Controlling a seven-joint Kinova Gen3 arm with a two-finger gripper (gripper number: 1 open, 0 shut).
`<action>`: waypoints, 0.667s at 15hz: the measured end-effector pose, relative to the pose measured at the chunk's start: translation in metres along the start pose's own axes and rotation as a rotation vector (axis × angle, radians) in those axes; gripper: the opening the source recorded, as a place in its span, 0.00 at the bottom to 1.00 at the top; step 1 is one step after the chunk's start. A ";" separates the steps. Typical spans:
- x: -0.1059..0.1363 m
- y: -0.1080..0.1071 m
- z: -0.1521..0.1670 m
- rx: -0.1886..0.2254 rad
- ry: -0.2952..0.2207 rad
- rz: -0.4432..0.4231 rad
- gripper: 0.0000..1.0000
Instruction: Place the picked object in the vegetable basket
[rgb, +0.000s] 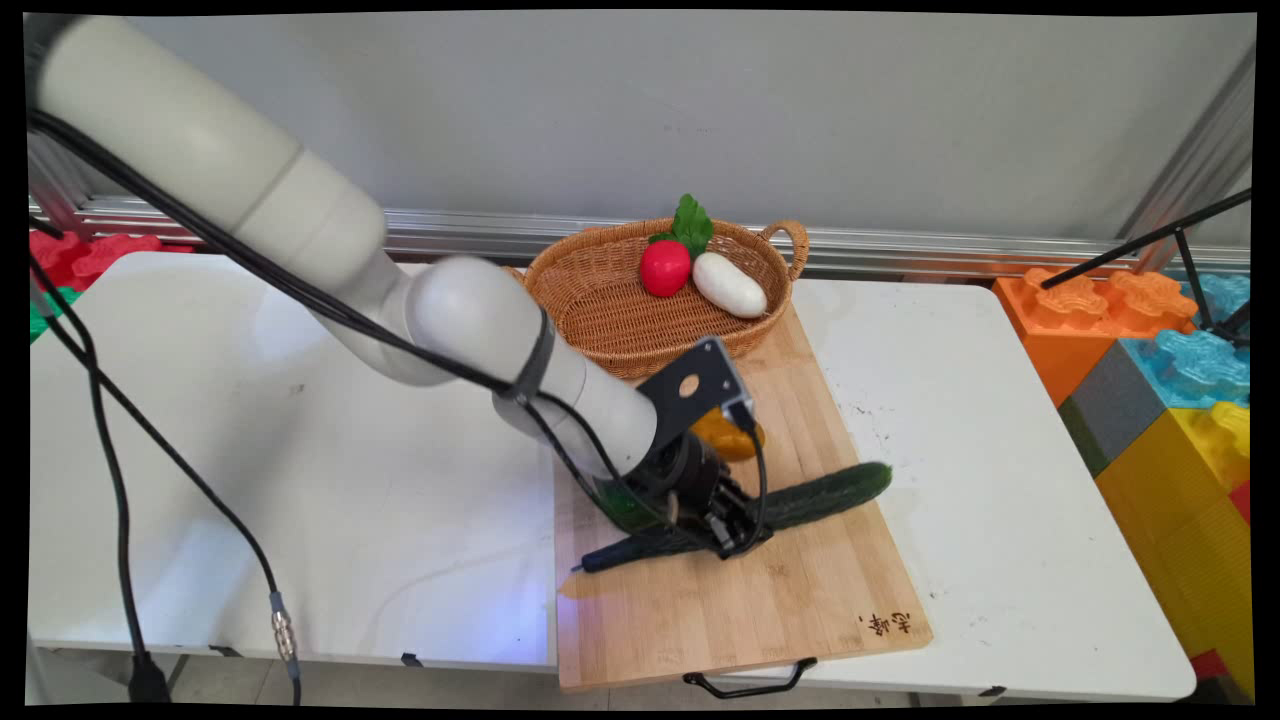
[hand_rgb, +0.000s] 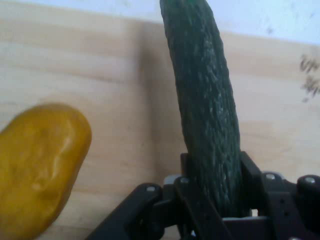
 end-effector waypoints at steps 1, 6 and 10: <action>0.007 0.002 -0.008 -0.008 0.004 -0.009 0.00; 0.044 0.003 -0.048 -0.012 0.021 0.007 0.00; 0.076 -0.025 -0.085 0.044 0.032 0.079 0.00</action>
